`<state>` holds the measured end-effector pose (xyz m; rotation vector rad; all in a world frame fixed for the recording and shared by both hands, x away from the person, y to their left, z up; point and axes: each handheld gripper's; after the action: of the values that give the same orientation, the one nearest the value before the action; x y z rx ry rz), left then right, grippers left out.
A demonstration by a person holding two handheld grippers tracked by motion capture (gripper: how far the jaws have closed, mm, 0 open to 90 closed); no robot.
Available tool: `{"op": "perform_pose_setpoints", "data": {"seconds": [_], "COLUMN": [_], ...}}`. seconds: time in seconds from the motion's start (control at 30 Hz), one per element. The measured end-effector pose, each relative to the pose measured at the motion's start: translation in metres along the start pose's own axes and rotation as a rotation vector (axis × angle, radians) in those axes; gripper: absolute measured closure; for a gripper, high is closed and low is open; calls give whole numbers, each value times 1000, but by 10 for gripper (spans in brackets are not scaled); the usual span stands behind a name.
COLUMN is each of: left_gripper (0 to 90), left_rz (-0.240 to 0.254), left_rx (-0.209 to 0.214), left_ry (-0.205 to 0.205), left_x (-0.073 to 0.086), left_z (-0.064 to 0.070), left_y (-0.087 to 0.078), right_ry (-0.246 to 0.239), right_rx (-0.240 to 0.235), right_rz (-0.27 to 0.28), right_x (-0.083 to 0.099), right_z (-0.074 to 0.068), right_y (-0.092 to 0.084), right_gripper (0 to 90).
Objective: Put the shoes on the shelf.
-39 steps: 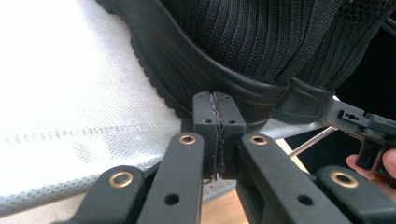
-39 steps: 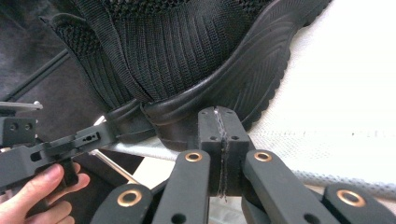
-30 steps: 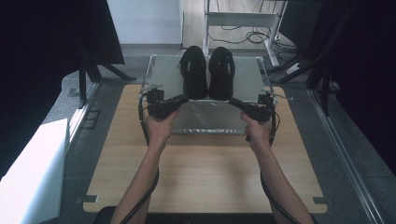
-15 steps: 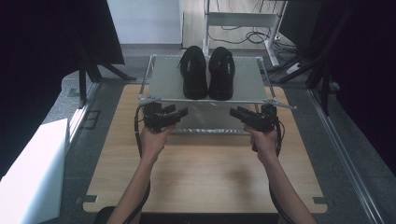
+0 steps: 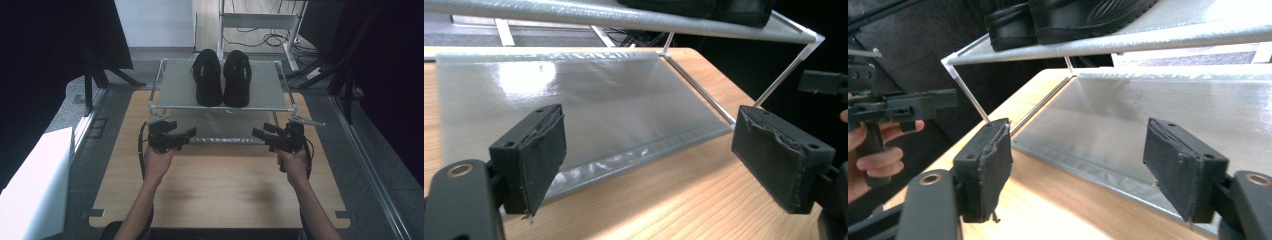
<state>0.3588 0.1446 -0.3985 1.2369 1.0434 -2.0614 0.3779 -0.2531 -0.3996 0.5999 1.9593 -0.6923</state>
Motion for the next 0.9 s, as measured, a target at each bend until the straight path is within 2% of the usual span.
{"op": "perform_pose_setpoints", "data": {"seconds": [0.17, 0.27, 0.5, 0.57, 0.77, 0.9], "left_gripper": [77, 47, 10, 2, 0, 0], "left_rz": [-42, -65, -106, -106, -109, -95], "left_rx": [-36, -44, -34, -40, -23, -24], "left_ry": [90, 123, 166, 175, 179, 191], "left_x": [9, 16, 34, 38, 53, 63], "left_z": [3, 5, 10, 12, 18, 21], "left_y": [-9, -15, -31, -36, -48, -53], "right_ry": [-41, -42, -79, -100, -161, -170], "right_rx": [11, 12, 17, 26, 48, 66], "right_rz": [-27, -41, -86, -92, -125, -130], "right_x": [5, 10, 21, 23, 31, 39], "right_z": [-2, -2, -2, -2, -5, -7], "right_y": [-13, -20, -38, -44, -59, -67], "right_gripper": [192, 166, 151, 145, 129, 106]}}
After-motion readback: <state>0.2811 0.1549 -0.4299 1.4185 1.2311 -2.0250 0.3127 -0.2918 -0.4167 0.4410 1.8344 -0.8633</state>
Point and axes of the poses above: each handheld gripper's, and its own axes: y roughly forward along the jaws, x roughly out of its underside, z roughly to its right, and after that the axes turned 5 degrees about z, right-handed
